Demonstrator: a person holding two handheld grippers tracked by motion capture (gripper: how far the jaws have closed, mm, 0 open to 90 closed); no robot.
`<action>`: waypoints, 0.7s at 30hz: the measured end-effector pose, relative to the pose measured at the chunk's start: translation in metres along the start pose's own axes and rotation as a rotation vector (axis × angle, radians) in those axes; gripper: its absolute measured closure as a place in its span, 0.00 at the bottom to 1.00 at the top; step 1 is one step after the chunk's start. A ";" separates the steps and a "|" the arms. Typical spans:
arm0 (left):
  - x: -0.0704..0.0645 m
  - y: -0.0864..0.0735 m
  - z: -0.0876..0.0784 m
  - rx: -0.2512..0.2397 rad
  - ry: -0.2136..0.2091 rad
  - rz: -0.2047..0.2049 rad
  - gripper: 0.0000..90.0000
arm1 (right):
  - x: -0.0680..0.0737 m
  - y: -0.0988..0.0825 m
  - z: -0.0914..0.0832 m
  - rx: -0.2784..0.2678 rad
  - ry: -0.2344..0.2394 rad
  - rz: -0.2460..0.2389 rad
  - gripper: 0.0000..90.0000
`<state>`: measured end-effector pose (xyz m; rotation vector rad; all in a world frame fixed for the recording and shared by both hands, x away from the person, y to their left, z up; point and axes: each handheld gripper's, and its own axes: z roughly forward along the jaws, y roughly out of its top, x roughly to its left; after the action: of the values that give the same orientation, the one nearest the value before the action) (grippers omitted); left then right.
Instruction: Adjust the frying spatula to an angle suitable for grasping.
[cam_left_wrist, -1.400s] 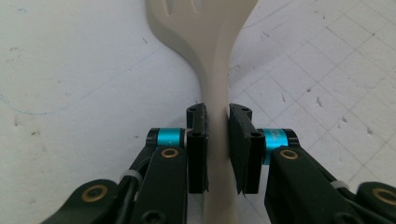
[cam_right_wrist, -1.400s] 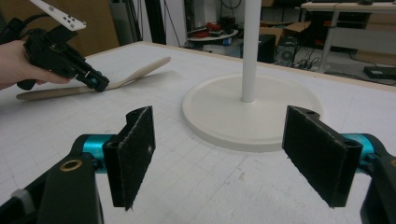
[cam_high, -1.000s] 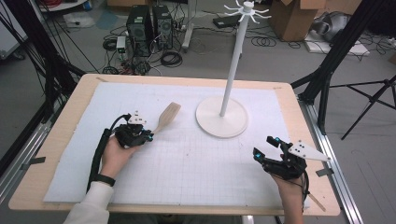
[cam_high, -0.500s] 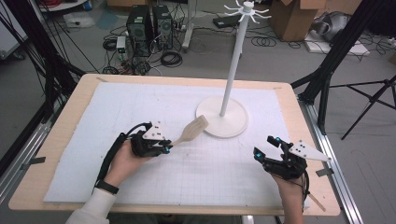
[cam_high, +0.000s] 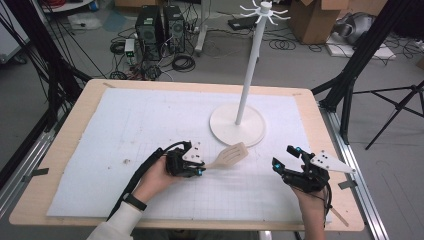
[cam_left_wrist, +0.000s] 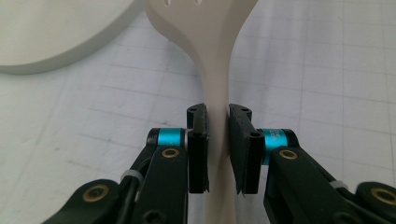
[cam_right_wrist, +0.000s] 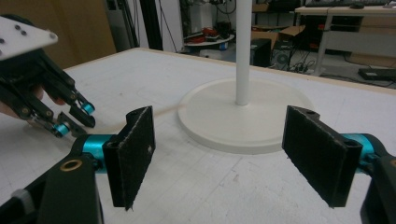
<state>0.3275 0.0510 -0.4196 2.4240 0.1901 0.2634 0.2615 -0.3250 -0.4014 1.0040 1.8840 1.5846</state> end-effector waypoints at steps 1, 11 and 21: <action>0.000 0.000 0.000 0.000 0.000 0.000 0.86 | 0.000 0.000 0.000 0.000 0.000 0.000 0.27; -0.001 0.001 0.010 0.021 -0.022 -0.018 0.85 | 0.000 -0.001 0.001 0.004 0.001 -0.003 0.27; 0.008 -0.007 -0.028 -0.152 0.030 -0.164 0.42 | 0.000 0.000 0.000 0.000 0.001 0.001 0.27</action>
<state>0.3277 0.0752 -0.4019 2.2402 0.3665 0.2314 0.2612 -0.3250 -0.4014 1.0042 1.8842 1.5854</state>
